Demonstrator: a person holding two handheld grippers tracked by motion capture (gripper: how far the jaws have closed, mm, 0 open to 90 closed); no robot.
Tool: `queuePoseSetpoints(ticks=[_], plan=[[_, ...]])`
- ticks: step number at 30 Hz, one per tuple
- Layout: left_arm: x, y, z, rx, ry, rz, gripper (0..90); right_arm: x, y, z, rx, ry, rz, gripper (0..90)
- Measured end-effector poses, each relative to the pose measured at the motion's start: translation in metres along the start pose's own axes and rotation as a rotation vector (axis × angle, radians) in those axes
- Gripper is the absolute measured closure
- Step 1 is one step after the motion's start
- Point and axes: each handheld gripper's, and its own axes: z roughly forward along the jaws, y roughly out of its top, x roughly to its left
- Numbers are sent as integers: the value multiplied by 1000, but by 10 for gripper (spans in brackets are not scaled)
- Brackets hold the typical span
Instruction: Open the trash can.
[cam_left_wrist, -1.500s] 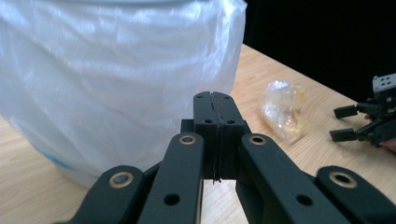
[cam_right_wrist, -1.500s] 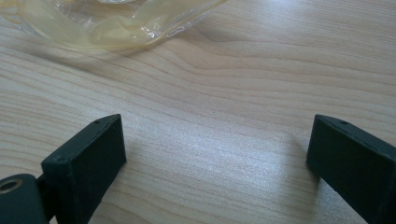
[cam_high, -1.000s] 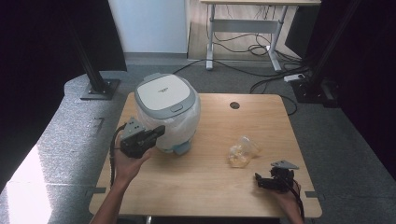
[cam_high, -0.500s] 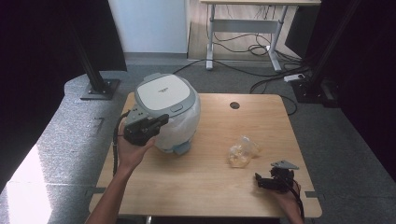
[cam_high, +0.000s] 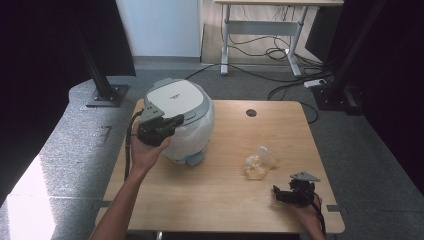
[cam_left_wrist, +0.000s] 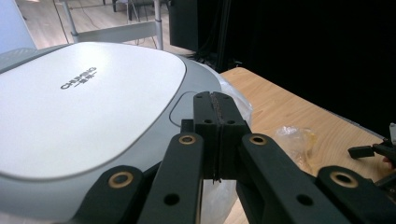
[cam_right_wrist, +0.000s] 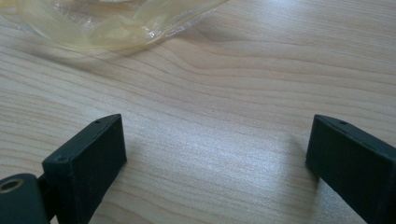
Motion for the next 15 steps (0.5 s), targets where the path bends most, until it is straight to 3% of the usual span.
queuePoseSetpoints(ticks=[5,9,15], plan=[[1,4,7,5,-6,-5,886,0,0,0,1,-2,-3,42],[5,8,11,-4,-22,-36,883,0,0,0,1,-3,-3,42],[5,10,18,13,-13,-32,881,0,0,0,1,-3,-3,43]])
